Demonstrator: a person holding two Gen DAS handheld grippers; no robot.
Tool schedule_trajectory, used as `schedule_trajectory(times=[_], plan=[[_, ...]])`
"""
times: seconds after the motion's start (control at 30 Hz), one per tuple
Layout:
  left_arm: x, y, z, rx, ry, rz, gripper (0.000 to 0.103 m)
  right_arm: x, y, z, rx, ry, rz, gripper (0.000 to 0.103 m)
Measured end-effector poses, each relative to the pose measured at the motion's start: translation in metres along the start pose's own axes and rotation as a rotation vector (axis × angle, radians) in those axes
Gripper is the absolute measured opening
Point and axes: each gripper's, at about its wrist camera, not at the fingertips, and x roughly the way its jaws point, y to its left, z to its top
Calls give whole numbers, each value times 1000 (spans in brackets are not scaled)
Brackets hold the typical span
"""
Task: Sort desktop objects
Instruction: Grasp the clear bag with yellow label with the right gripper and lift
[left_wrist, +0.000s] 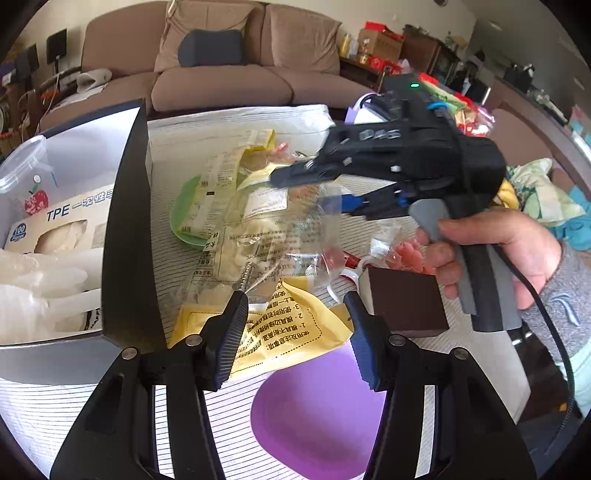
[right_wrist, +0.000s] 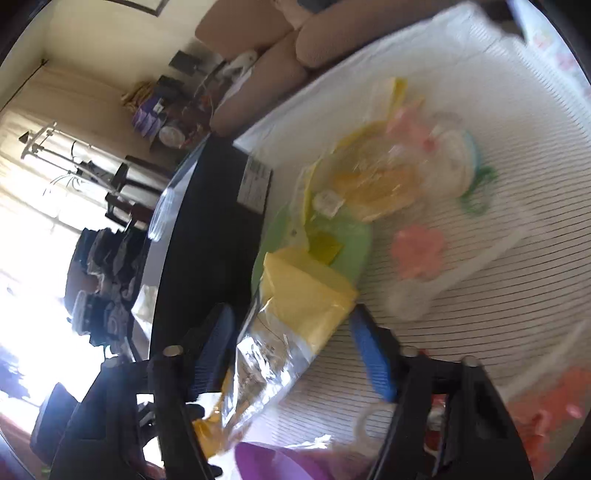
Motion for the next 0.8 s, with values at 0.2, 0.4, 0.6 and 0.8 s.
schedule_trajectory(times=[0.2,0.4,0.6,0.8], plan=[[14,-7,-11,58,71,62,80,3,10,-13,36,-14,103,23],[25,-14,-16,70,105,54,51,-33,31,-30,22,-75,132,21],[-27,8,1,-72,-60,-114,35,-82,64,-40,-29,-184,180,21],[-82,41,6,-184,-259,-274,35,-114,133,-33,-132,-260,215,21]])
